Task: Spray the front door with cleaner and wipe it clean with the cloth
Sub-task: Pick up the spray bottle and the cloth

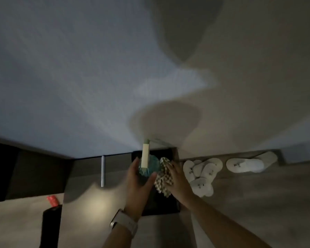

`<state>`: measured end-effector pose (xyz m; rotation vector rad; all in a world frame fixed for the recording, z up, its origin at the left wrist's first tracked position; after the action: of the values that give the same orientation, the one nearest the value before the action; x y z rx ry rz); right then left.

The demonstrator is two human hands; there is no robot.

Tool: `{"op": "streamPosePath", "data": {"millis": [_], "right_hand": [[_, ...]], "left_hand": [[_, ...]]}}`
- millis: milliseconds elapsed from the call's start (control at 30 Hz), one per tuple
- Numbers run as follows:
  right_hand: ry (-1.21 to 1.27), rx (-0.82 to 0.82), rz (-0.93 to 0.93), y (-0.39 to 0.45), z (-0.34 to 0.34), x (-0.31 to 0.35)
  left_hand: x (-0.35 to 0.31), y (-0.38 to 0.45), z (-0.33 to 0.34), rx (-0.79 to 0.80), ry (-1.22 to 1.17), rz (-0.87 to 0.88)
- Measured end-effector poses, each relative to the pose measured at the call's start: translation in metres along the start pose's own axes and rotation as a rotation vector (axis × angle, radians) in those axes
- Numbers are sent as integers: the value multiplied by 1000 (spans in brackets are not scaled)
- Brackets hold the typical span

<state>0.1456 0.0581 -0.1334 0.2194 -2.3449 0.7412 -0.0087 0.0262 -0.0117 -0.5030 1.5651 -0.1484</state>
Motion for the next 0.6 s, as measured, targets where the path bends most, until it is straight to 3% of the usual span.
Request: {"op": "streamPosePath", "data": {"millis": [167,333,400,600], "right_hand": [[-303,-46,-28,33,24,-13],[-282,-116,-7,40,28,-14],[-71,-119,55,36,22,-12],[889,-160,341,-14,-17,-2]], "left_hand": [[14,38,19,-4,4,45],[23,48,16,-33,65,-7],[22,47,13,-37,53,-18],[-6,9,2,-83,-134,-3]]}}
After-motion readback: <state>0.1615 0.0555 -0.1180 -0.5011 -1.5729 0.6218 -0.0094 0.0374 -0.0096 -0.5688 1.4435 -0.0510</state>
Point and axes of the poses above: each hand's wrist, its own y-axis towards the middle knuckle, its own z-axis out of the palm, x = y × z, the point moved 3 cm from there along y, towards the middle knuckle, and after that the axes turned 4 degrees about x, right-handed, at the moved point
